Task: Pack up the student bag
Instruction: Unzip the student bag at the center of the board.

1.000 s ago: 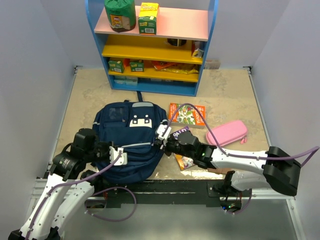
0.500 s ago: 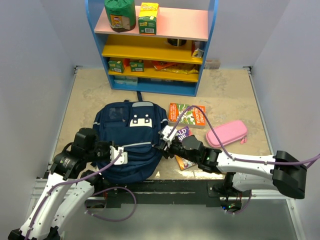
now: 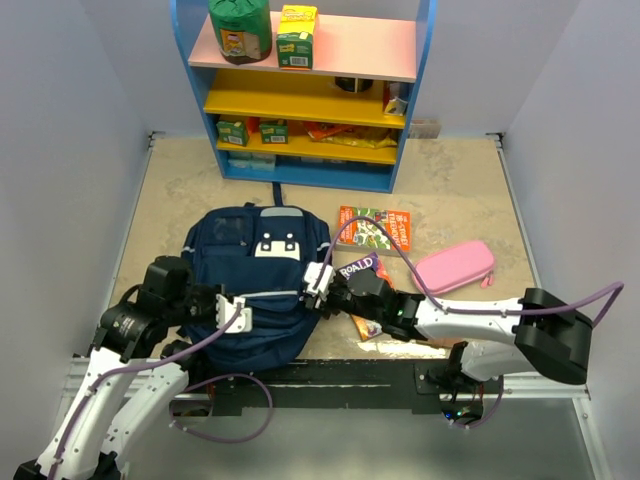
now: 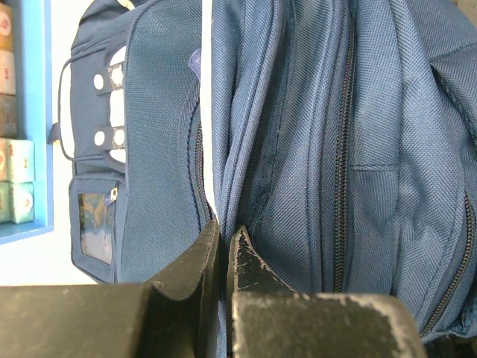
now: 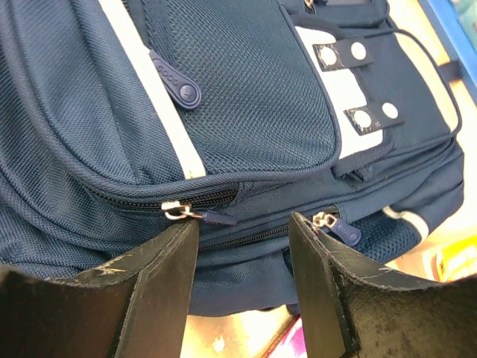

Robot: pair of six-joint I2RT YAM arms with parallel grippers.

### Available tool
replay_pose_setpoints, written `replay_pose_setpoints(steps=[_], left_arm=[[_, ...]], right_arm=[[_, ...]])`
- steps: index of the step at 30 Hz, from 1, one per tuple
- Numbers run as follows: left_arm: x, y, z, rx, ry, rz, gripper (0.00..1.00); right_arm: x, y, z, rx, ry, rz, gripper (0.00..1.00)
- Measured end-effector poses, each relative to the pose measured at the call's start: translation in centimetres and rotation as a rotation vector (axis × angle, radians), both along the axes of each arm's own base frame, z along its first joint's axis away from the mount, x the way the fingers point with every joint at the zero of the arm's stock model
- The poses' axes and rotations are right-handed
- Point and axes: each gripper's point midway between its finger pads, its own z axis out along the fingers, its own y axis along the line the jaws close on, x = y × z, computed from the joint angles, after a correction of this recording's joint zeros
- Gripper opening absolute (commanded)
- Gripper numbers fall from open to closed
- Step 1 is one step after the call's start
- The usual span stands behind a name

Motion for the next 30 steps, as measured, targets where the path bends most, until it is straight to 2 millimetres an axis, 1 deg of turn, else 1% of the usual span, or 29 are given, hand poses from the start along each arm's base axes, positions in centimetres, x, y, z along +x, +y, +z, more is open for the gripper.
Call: replay_pose_setpoints(steps=[2,5,7,10,11,13,14,16,17,19,20,25,30], left_arm=[[-0.1,0.1,-0.1,0.005,0.007,0.0,0.0],[-0.3,0.2,-0.3,0.011,0.012,0.003,0.0],[-0.3,0.3,-0.3,0.016,0.015,0.006,0.0],[-0.3,0.5,-0.4,0.021,0.018,0.013,0.0],[-0.3,0.5,-0.4,0.023,0.018,0.016,0.0],[-0.2,0.6,-0.5,0.026,0.022,0.021,0.0],[-0.1,0.6,-0.5,0.027,0.023,0.026,0.0],[0.0,0.6,-0.5,0.025,0.024,0.037,0.0],[0.1,0.6,-0.5,0.021,0.026,0.044,0.0],[0.2,0.6,-0.7,0.016,0.032,0.055,0.0],[0.4,0.5,-0.9,0.012,0.037,0.065,0.0],[1.7,0.1,-1.3,-0.026,0.027,0.116,0.0],[3.0,-0.5,-0.9,-0.071,0.034,0.156,0.0]], right_arm=[[-0.1,0.2,0.1,-0.002,-0.015,0.022,0.56],[-0.4,0.7,-0.1,-0.003,-0.022,0.056,0.53],[-0.6,1.1,-0.6,-0.003,-0.016,0.086,0.47],[-1.3,1.8,-1.4,-0.004,0.004,0.134,0.33],[-1.5,2.0,-1.7,-0.002,0.013,0.149,0.26],[-2.0,2.3,-1.9,0.002,0.027,0.173,0.2],[-2.2,2.4,-2.0,0.003,0.03,0.177,0.15],[-2.4,2.4,-1.9,0.006,0.033,0.181,0.11],[-2.5,2.3,-1.7,0.011,0.033,0.185,0.07],[-2.7,2.1,-1.3,0.017,0.029,0.187,0.04],[-2.7,1.9,-1.0,0.021,0.028,0.184,0.0],[-3.2,0.9,0.6,0.034,0.033,0.174,0.0],[-4.0,0.4,1.6,0.054,0.058,0.174,0.0]])
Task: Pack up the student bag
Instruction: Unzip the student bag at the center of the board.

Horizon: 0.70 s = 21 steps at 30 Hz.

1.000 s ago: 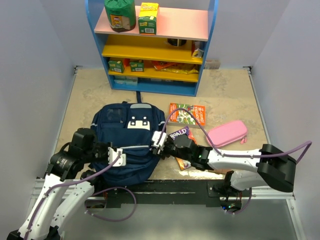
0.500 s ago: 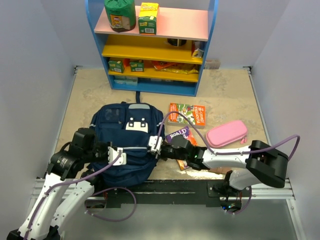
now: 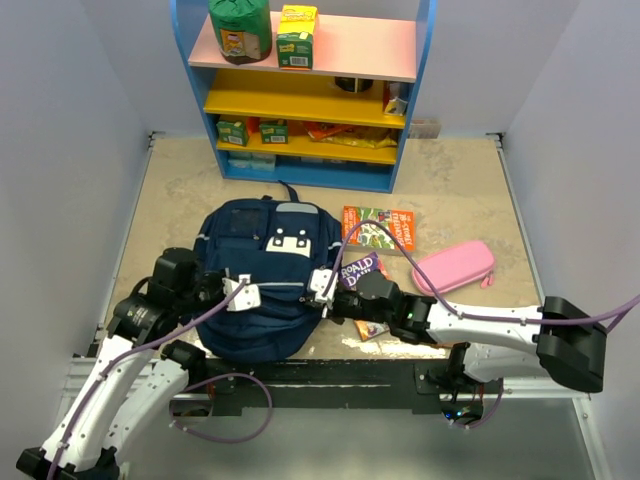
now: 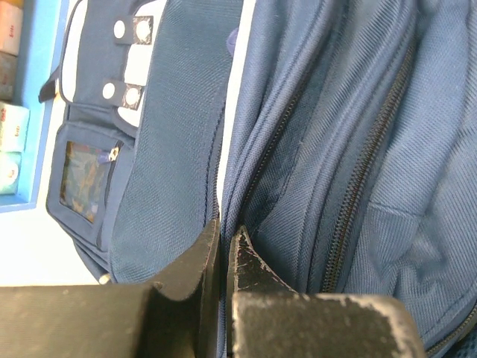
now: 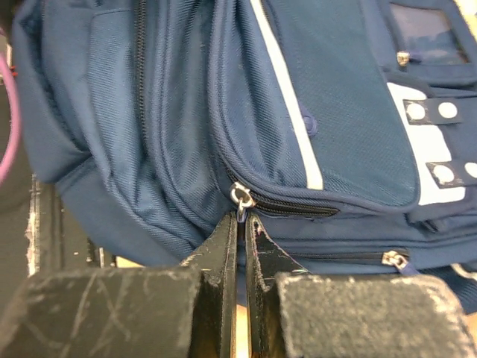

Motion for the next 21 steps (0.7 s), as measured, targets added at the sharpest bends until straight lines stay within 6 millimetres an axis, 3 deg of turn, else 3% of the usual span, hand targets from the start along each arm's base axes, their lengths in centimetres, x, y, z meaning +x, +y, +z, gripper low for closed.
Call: replay_pose_setpoints(steps=[12,18,21], left_arm=[[0.7,-0.4,-0.7,-0.039,0.051,0.061,0.0],[1.5,0.4,-0.5,-0.012,0.011,0.102,0.0],[1.9,0.9,-0.1,0.0,-0.024,0.118,0.0]], right_arm=[[-2.5,1.6,-0.4,-0.003,0.134,-0.02,0.0],[-1.6,3.8,-0.1,-0.028,0.246,-0.133,0.0],[-0.3,4.7,0.2,-0.032,0.256,-0.224,0.0]])
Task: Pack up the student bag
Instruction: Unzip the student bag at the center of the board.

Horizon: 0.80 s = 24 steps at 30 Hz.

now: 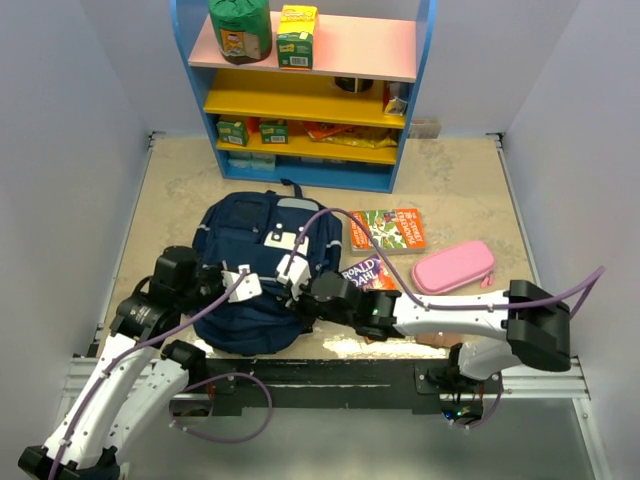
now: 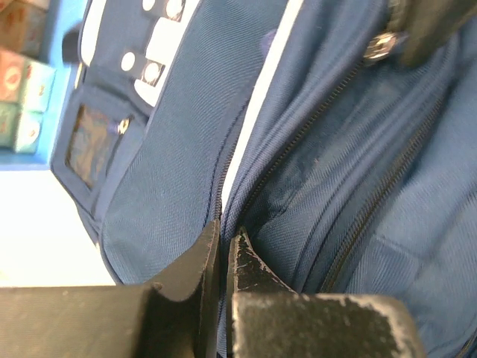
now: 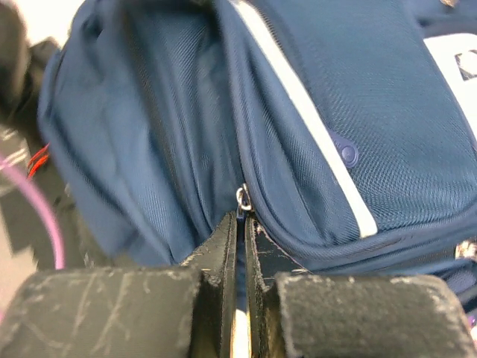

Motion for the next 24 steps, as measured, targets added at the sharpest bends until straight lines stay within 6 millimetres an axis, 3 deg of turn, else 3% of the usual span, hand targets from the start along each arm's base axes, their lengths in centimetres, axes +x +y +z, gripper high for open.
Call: replay_pose_setpoints(steps=[11,17,24], left_arm=[[-0.7,1.6,-0.2,0.054,-0.02,0.031,0.03],[-1.0,1.1,-1.7,0.045,0.066,0.037,0.03],[0.7,0.2,-2.5,-0.009,0.137,0.103,0.0]], right_arm=[[7.9,2.0,0.5,-0.011,0.036,-0.198,0.0],[8.6,2.4,0.0,-0.044,0.039,-0.209,0.0],[8.1,2.4,-0.3,-0.062,-0.002,-0.175,0.0]])
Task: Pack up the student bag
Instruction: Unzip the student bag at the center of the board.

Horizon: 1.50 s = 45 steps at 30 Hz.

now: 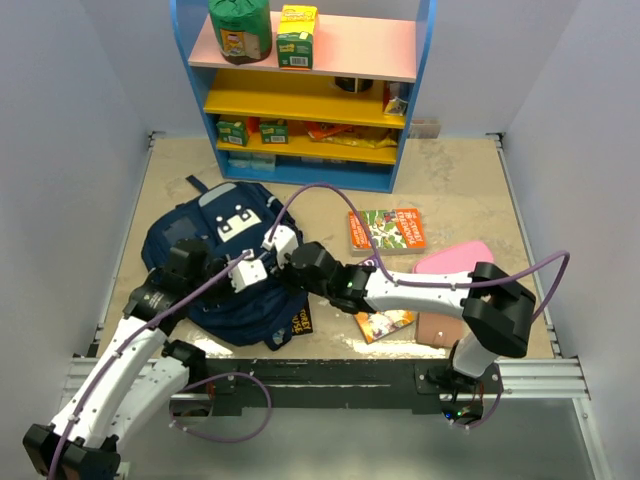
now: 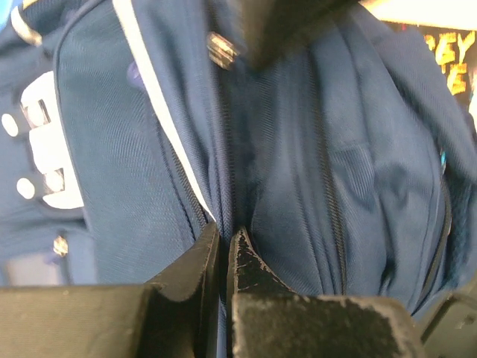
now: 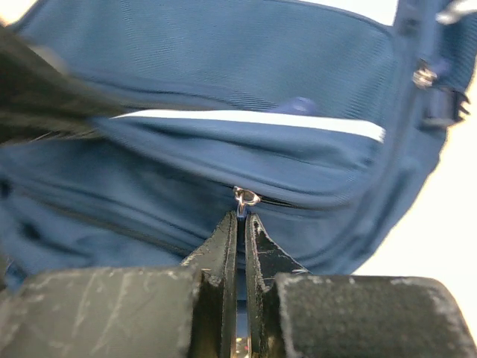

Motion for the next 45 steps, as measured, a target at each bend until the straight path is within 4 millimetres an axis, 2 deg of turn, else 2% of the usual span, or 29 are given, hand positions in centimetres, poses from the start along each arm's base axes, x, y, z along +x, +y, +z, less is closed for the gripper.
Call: replay_pose_setpoints(steps=[4,9,10,11,13,14,17,26,30,32,41,45], left_arm=[[0.5,-0.7,-0.4,-0.06,0.024,0.048,0.0],[0.8,-1.4,0.0,-0.125,0.03,0.078,0.01],[0.7,-1.6,-0.1,-0.136,0.043,0.078,0.04],[0.7,-1.8,-0.2,-0.142,0.054,0.075,0.17],[0.6,-2.2,-0.2,-0.152,0.081,0.063,0.32],[0.6,-2.4,-0.1,-0.156,0.092,0.055,0.5],[0.5,-2.9,0.4,-0.169,0.111,0.032,0.62],[-1.2,-2.3,2.7,-0.073,0.06,-0.126,0.64],[-1.5,-1.7,5.1,-0.011,-0.087,-0.227,0.64],[-1.6,-1.3,5.6,0.023,-0.119,-0.246,0.64],[-1.9,0.5,4.0,0.162,-0.101,-0.296,0.67],[-1.8,1.1,2.5,0.201,-0.096,-0.289,0.71]], right_arm=[[-1.6,0.3,-0.6,0.018,-0.019,0.045,0.0],[-2.5,1.2,0.1,0.063,-0.037,0.075,0.0],[-2.7,1.3,0.2,0.068,-0.039,0.079,0.0],[-2.8,1.4,0.2,0.074,-0.04,0.081,0.0],[-2.8,1.4,0.2,0.082,-0.031,0.067,0.0],[-2.7,1.4,0.2,0.09,-0.024,0.054,0.0],[-2.5,1.6,0.8,0.126,-0.018,0.022,0.0],[-3.7,2.0,2.4,0.212,-0.003,-0.004,0.0],[-3.3,1.1,1.1,0.18,0.02,-0.031,0.0],[-2.9,0.8,0.7,0.17,0.025,-0.042,0.0],[-1.5,-1.3,-0.2,0.137,0.037,-0.096,0.0],[-0.6,-2.6,0.1,0.13,0.034,-0.124,0.0]])
